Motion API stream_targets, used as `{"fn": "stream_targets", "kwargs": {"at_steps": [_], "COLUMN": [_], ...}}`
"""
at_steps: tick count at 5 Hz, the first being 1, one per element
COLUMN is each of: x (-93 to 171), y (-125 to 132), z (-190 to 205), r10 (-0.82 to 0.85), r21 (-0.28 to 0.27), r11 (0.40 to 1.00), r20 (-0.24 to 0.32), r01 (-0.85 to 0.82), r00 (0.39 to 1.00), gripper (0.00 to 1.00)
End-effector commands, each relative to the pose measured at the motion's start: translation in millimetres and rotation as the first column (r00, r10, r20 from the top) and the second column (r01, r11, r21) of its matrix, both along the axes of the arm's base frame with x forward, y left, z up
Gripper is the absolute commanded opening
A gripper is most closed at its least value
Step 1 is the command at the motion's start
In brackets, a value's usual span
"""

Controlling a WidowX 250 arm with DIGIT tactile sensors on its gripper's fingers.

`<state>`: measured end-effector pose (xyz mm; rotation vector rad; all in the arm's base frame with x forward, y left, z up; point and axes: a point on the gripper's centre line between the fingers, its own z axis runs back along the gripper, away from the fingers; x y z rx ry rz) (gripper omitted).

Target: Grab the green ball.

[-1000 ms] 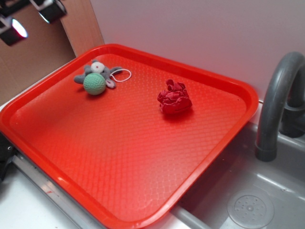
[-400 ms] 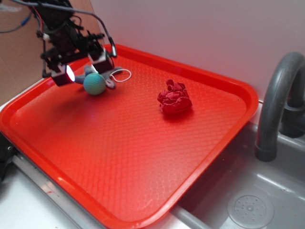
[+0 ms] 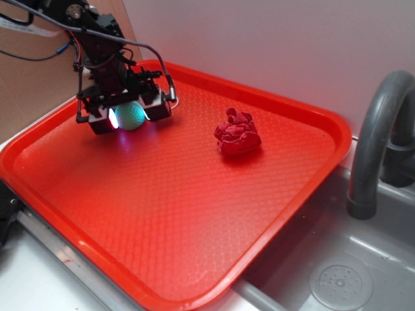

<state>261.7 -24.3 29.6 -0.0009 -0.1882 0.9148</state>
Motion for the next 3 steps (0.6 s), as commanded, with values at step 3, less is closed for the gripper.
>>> {"fn": "stream_targets", "kwargs": {"at_steps": [3], "x": [1.4], "y": [-15.6], "z": [64.1], "r10": [-0.138], "r21": [0.09], "r11": [0.988], "r20": [0.115], "r01": [0.128], "r00": [0.984], "gripper": [0.0]}}
